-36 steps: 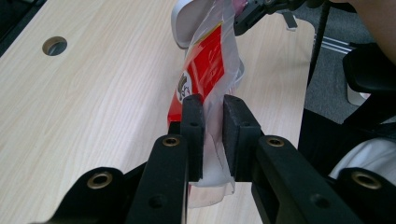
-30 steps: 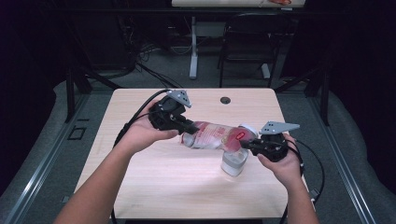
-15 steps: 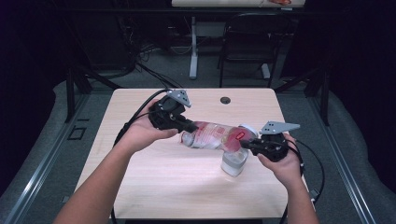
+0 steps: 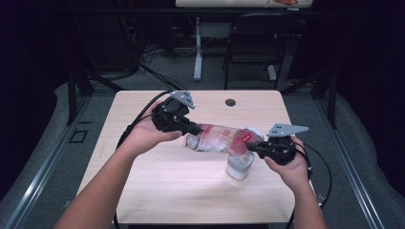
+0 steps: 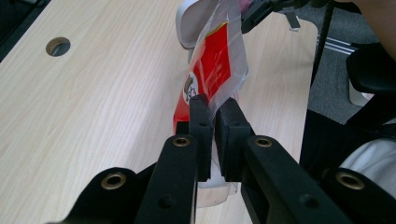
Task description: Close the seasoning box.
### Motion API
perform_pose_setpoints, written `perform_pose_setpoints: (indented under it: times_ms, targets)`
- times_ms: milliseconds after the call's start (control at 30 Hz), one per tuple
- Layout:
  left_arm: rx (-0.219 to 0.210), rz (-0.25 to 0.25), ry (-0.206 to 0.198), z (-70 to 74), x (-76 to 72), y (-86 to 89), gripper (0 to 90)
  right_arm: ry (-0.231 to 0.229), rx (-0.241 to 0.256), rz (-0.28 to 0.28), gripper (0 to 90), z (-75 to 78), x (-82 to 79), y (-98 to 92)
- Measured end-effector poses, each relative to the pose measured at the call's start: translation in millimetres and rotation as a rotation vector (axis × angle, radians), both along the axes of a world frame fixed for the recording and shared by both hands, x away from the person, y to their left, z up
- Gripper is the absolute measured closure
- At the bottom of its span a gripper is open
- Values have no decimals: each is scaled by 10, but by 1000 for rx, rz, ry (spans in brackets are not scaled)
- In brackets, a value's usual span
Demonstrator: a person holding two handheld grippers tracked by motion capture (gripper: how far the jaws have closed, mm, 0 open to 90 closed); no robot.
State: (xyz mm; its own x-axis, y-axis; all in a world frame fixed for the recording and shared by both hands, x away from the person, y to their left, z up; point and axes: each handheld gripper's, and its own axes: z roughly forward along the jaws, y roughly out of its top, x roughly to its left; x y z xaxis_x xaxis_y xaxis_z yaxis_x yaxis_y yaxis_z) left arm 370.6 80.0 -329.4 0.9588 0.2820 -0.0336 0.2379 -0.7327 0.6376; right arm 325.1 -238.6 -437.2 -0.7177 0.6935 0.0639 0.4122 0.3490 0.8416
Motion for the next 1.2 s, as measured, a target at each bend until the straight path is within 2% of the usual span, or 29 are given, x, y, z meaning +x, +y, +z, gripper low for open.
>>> perform_pose_setpoints:
  times_ms: [533,1200]
  targets:
    - [-7,-5,4,21,-13,-23,862,-4,2,-6,838,11,-6,-15]
    - [-17,-10,8,49,-19,-62,862,1,-18,-7,838,10,-10,-11]
